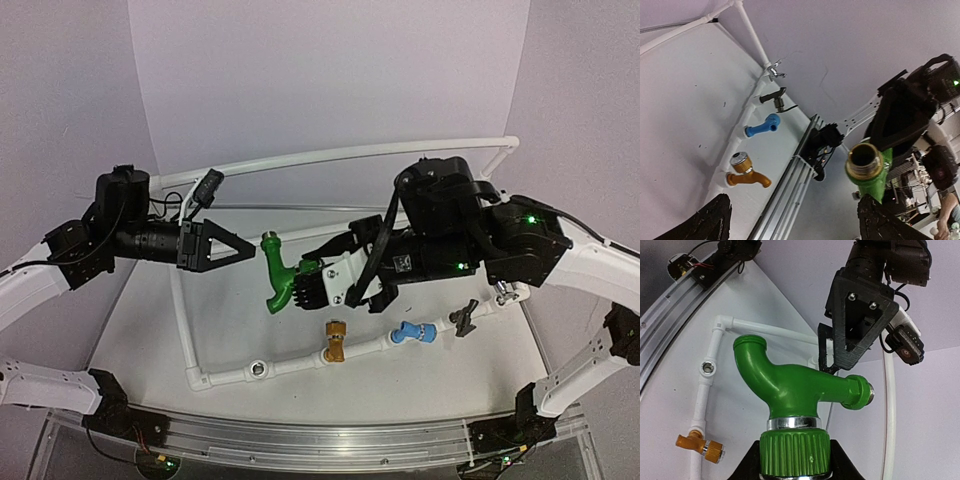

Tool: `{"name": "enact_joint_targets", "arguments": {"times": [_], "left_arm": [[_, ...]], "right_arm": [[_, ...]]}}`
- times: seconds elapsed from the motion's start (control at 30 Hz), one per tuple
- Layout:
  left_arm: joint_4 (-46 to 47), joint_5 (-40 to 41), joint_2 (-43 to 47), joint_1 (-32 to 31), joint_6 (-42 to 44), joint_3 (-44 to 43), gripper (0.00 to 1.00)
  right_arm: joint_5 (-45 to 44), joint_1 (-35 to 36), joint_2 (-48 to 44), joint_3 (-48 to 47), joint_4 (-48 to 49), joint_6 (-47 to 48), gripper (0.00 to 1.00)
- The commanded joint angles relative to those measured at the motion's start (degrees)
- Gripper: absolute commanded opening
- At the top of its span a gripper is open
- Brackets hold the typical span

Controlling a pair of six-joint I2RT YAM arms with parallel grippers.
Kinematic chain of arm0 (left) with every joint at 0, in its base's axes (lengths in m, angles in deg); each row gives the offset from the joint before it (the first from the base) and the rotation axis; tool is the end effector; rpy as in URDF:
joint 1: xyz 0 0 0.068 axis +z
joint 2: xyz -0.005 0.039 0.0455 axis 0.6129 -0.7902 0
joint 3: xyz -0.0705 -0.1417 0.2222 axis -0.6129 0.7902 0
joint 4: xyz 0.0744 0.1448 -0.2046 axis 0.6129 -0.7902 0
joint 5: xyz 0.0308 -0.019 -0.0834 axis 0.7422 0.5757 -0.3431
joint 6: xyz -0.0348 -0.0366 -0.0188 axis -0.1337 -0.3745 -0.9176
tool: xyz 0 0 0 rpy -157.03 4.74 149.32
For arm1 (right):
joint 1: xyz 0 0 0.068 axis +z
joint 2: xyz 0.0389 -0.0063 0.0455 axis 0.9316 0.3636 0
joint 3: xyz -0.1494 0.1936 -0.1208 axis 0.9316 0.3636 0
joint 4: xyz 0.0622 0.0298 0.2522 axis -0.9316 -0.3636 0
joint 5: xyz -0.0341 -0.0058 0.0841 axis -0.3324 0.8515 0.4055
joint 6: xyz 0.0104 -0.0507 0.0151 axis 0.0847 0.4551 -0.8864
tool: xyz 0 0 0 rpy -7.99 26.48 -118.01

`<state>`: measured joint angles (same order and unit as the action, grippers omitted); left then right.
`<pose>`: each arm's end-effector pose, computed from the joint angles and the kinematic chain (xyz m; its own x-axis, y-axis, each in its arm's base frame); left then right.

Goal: Install the water faucets

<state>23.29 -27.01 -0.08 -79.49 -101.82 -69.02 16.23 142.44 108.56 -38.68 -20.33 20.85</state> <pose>0.1481 -0.1620 0.3690 -0.6829 0.0877 -0.7252 0.7192 0.2544 -0.6465 0.0869 0.3030 0.4212 0.8322 -0.3890 -0.3951 -0.5089 -0.2531 -0.8228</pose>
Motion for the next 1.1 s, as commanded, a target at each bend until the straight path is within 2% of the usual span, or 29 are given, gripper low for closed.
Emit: {"name": "enact_joint_targets", "arguments": {"times": [0.0,0.27,0.6,0.83,1.0,1.07], "left_arm": [[15.4,-6.2,3.39,-0.23,-13.33,2.57,0.91],[18.91,-7.89,1.75,-1.18,-18.99,2.58,0.91],[22.95,-7.93,-1.84,-5.14,-20.63,1.04,0.8],[25.48,-8.56,-2.34,-7.59,-20.68,1.2,0.53],[27.72,-8.71,-2.33,-8.03,-21.81,1.67,0.4],[28.71,-8.65,-2.32,-8.05,-22.45,1.96,0.3]], "right_arm": [[-3.85,0.7,-0.78,0.39,6.8,3.6,0.0],[-3.6,1.82,-0.74,0.83,8.28,5.78,0.0],[-2.99,2.79,1.0,0.03,8.64,7.75,0.0],[-3.06,2.85,1.41,0.11,8.56,7.66,0.0],[-3.0,2.79,1.31,0.35,8.55,7.92,0.0],[-3.11,2.8,1.3,0.43,8.6,7.88,0.0]]}}
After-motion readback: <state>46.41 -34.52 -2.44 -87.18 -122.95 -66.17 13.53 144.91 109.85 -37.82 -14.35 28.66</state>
